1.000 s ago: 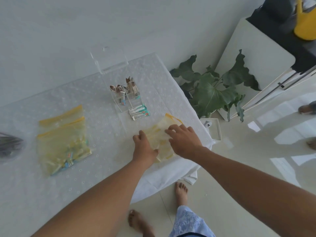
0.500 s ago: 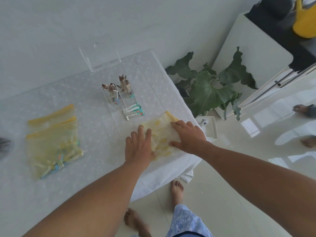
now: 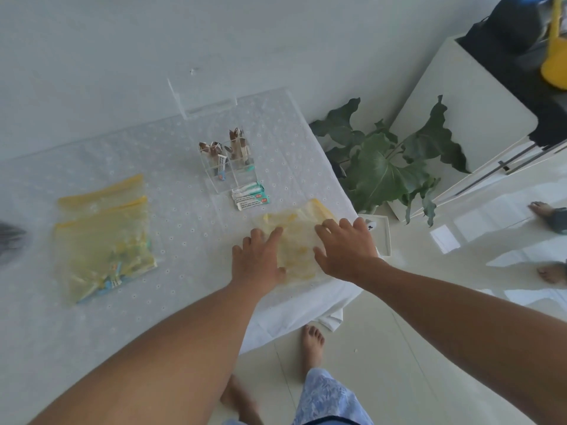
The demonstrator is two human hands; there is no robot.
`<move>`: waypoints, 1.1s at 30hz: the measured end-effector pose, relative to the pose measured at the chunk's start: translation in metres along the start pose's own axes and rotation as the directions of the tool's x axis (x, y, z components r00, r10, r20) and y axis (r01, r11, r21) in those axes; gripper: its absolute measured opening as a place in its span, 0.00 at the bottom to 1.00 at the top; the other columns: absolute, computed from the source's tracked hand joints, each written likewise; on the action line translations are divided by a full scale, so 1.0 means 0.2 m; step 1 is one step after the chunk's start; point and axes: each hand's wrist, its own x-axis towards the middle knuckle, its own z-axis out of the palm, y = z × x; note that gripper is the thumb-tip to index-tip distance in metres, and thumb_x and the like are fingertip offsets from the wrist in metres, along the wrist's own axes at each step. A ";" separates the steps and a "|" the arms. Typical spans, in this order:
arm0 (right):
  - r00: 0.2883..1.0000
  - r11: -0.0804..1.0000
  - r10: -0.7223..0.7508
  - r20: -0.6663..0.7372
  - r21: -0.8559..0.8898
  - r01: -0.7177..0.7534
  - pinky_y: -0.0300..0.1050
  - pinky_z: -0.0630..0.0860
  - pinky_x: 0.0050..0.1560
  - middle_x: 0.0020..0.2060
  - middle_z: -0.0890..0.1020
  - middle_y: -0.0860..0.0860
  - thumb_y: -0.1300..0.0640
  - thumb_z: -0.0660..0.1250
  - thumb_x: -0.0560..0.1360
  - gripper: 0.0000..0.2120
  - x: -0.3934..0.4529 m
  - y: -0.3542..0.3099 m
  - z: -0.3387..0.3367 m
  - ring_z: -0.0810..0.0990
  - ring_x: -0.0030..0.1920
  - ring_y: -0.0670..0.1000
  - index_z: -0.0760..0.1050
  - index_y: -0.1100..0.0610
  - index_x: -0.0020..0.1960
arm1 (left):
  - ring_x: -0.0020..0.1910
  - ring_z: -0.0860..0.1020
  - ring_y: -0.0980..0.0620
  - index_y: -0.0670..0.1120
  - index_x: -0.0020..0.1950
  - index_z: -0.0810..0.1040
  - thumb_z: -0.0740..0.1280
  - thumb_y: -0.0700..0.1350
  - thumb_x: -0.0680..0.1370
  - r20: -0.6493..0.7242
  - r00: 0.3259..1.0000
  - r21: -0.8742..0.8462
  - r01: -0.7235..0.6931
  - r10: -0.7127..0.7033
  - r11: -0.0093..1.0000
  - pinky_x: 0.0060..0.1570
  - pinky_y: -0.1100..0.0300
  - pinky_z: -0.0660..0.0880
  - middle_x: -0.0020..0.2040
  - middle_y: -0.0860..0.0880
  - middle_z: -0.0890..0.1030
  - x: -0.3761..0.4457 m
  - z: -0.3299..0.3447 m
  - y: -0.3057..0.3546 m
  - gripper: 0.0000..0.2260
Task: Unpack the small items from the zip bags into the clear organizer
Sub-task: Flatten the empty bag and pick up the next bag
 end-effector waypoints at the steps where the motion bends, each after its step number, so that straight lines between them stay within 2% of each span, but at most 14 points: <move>1: 1.000 1.000 -0.001 -0.029 -0.012 0.001 0.56 0.66 0.55 0.64 0.77 0.50 0.40 0.55 0.80 0.23 0.01 -0.02 -0.03 0.77 0.57 0.56 0.72 0.51 0.67 | 0.64 0.71 0.45 0.61 0.76 0.54 0.72 0.59 0.72 -0.017 1.000 -0.063 -0.027 0.026 0.998 0.61 0.47 0.69 0.69 0.47 0.65 -0.02 0.00 -0.01 0.39; 5: 0.997 0.997 -0.004 -0.081 0.082 0.011 0.52 0.70 0.50 0.53 0.81 0.48 0.44 0.56 0.80 0.17 0.09 -0.11 -0.12 0.80 0.50 0.54 0.76 0.50 0.61 | 0.64 0.74 0.46 0.62 0.75 0.57 0.70 0.55 0.75 -0.003 0.999 -0.292 -0.031 0.032 0.956 0.59 0.47 0.76 0.70 0.49 0.64 -0.09 -0.02 -0.09 0.33; 8: 0.994 0.980 -0.033 -0.103 0.191 0.052 0.47 0.74 0.45 0.49 0.82 0.46 0.45 0.55 0.80 0.15 0.15 -0.21 -0.18 0.82 0.47 0.53 0.74 0.49 0.61 | 0.63 0.75 0.47 0.59 0.75 0.60 0.68 0.55 0.77 -0.028 1.000 -0.296 -0.015 0.007 0.955 0.57 0.49 0.76 0.69 0.50 0.65 -0.14 -0.07 -0.23 0.28; 15: 0.992 0.942 -0.113 -0.059 0.310 0.126 0.50 0.75 0.47 0.54 0.84 0.48 0.44 0.55 0.81 0.15 0.36 -0.65 -0.32 0.83 0.50 0.57 0.71 0.46 0.63 | 0.63 0.74 0.46 0.53 0.71 0.67 0.64 0.53 0.79 -0.051 0.977 -0.275 0.184 -0.205 0.944 0.56 0.50 0.75 0.66 0.49 0.70 -0.31 -0.21 -0.79 0.21; 19: 0.992 0.906 -0.124 -0.002 0.406 0.115 0.50 0.75 0.49 0.52 0.83 0.49 0.42 0.56 0.80 0.15 0.45 -0.94 -0.36 0.82 0.50 0.58 0.71 0.45 0.63 | 0.62 0.74 0.44 0.51 0.69 0.71 0.65 0.52 0.79 -0.055 0.931 -0.278 0.332 -0.360 0.901 0.56 0.49 0.76 0.63 0.47 0.72 -0.44 -0.25 -1.11 0.19; 24: 0.992 0.824 -0.088 0.092 0.566 0.021 0.48 0.73 0.48 0.52 0.82 0.49 0.39 0.57 0.80 0.17 0.56 -1.27 -0.42 0.81 0.52 0.56 0.75 0.46 0.61 | 0.61 0.73 0.42 0.49 0.64 0.74 0.66 0.49 0.78 -0.076 0.852 -0.339 0.467 -0.518 0.817 0.55 0.49 0.74 0.60 0.45 0.73 -0.54 -0.27 -1.40 0.16; 26: 0.988 0.732 -0.081 0.130 0.681 -0.029 0.50 0.78 0.51 0.51 0.83 0.49 0.38 0.59 0.79 0.18 0.61 -1.36 -0.44 0.81 0.50 0.55 0.77 0.49 0.57 | 0.62 0.72 0.41 0.48 0.64 0.74 0.67 0.49 0.77 -0.051 0.807 -0.387 0.527 -0.589 0.756 0.57 0.48 0.74 0.62 0.44 0.71 -0.54 -0.26 -1.47 0.16; 28: 0.979 0.613 -0.084 0.187 0.784 -0.097 0.53 0.82 0.50 0.45 0.84 0.52 0.39 0.61 0.79 0.17 0.65 -1.44 -0.45 0.84 0.46 0.56 0.78 0.53 0.51 | 0.60 0.74 0.41 0.47 0.64 0.74 0.68 0.48 0.76 -0.023 0.745 -0.490 0.572 -0.666 0.658 0.55 0.50 0.75 0.63 0.43 0.70 -0.54 -0.27 -1.52 0.17; 31: 0.955 0.458 -0.065 0.289 0.859 -0.229 0.52 0.83 0.42 0.35 0.84 0.56 0.43 0.65 0.78 0.18 0.69 -1.53 -0.47 0.86 0.39 0.58 0.75 0.55 0.39 | 0.56 0.76 0.43 0.46 0.68 0.71 0.69 0.46 0.76 0.071 0.638 -0.693 0.584 -0.766 0.422 0.47 0.55 0.74 0.65 0.43 0.70 -0.51 -0.28 -1.56 0.21; 33: 0.943 0.437 -0.052 0.329 0.856 -0.275 0.46 0.79 0.33 0.32 0.84 0.55 0.44 0.68 0.77 0.18 0.71 -1.58 -0.47 0.83 0.30 0.55 0.76 0.57 0.37 | 0.52 0.76 0.44 0.45 0.72 0.66 0.69 0.47 0.76 0.156 0.604 -0.796 0.545 -0.782 0.263 0.43 0.57 0.71 0.63 0.45 0.72 -0.50 -0.28 -1.58 0.26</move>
